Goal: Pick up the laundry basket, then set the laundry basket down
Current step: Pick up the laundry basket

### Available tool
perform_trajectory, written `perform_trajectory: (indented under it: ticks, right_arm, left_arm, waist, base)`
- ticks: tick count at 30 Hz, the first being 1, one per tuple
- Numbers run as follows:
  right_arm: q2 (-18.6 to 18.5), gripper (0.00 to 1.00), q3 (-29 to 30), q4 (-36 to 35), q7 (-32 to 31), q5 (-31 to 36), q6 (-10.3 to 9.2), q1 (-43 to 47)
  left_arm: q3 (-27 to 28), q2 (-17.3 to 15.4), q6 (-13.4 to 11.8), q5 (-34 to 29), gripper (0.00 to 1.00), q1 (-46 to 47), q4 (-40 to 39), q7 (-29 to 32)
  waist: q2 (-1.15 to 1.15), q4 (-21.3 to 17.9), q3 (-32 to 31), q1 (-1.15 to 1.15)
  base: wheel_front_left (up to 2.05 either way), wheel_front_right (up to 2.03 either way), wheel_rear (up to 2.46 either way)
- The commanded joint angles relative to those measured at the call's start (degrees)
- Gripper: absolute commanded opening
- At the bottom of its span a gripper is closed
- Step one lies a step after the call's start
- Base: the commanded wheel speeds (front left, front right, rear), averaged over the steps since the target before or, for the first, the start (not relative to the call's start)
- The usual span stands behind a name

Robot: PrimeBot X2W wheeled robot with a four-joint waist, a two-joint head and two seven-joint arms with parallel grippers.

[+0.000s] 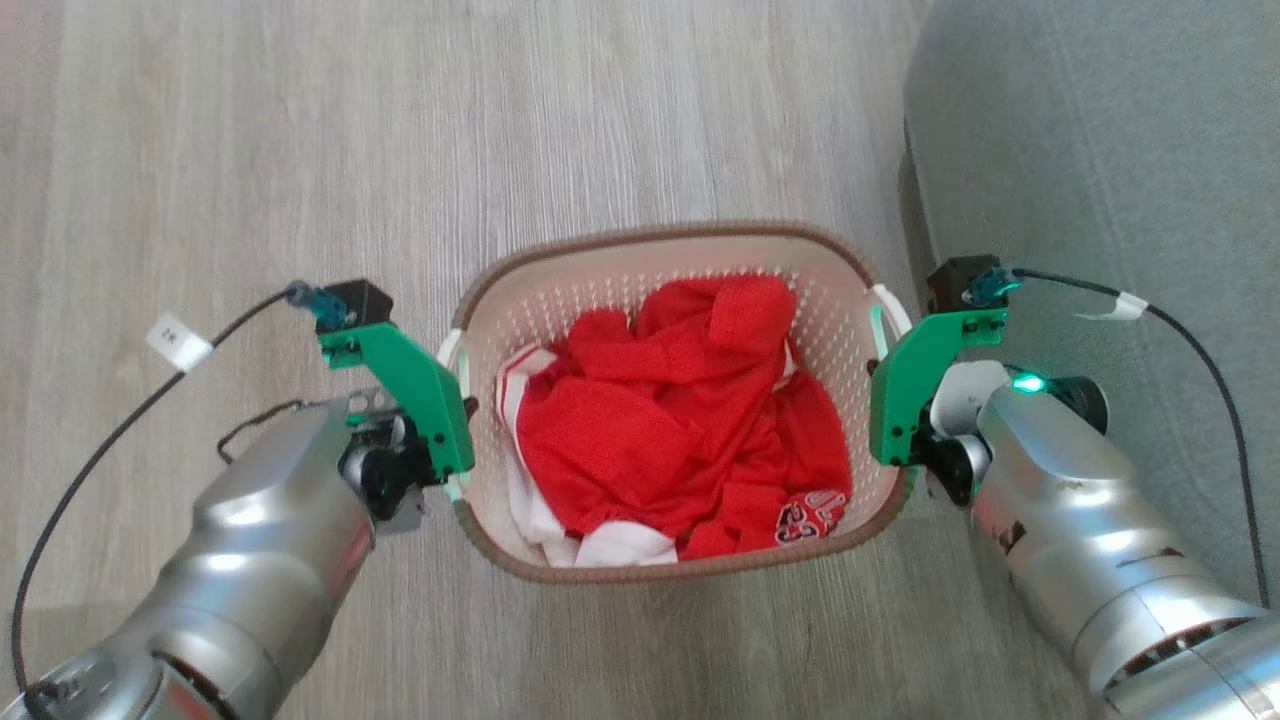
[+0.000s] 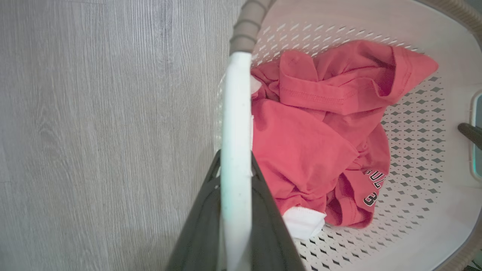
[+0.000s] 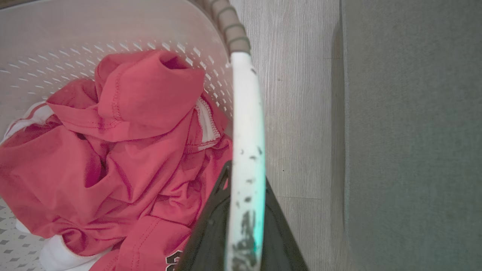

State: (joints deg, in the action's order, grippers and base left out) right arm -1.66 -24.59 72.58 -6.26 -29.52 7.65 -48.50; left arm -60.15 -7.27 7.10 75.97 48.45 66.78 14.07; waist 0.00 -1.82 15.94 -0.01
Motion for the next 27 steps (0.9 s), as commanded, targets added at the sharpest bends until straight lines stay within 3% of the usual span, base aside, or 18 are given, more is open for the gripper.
perform_trajectory:
  ticks: [1, 16, 27]
  right_arm:
    - [-1.21, 0.00, -0.65, -0.07, -0.31, -0.20, -0.16, 0.58]
    - [-1.31, 0.00, -1.26, 1.21, -7.26, -1.73, -0.16, 3.06]
    - [-1.85, 0.00, -0.29, 1.36, -9.85, -0.50, -0.16, 4.64]
  left_arm:
    - [1.53, -4.30, 0.38, 0.48, 0.00, 2.00, 0.61, -0.16]
    - [0.85, -3.70, 0.38, 2.67, 0.00, -2.02, 3.17, 4.43]
    - [0.45, -3.50, 0.38, 3.24, 0.00, -3.65, 4.12, 5.61]
  waist:
    - [0.00, 0.01, -2.11, 0.01]
    - [0.00, 0.17, -12.53, 0.01]
    - [0.00, 0.32, -15.77, 0.01]
  base:
    - [0.00, 0.00, 0.00]
    - [0.00, 0.00, 0.00]
    - [0.00, 0.00, 0.00]
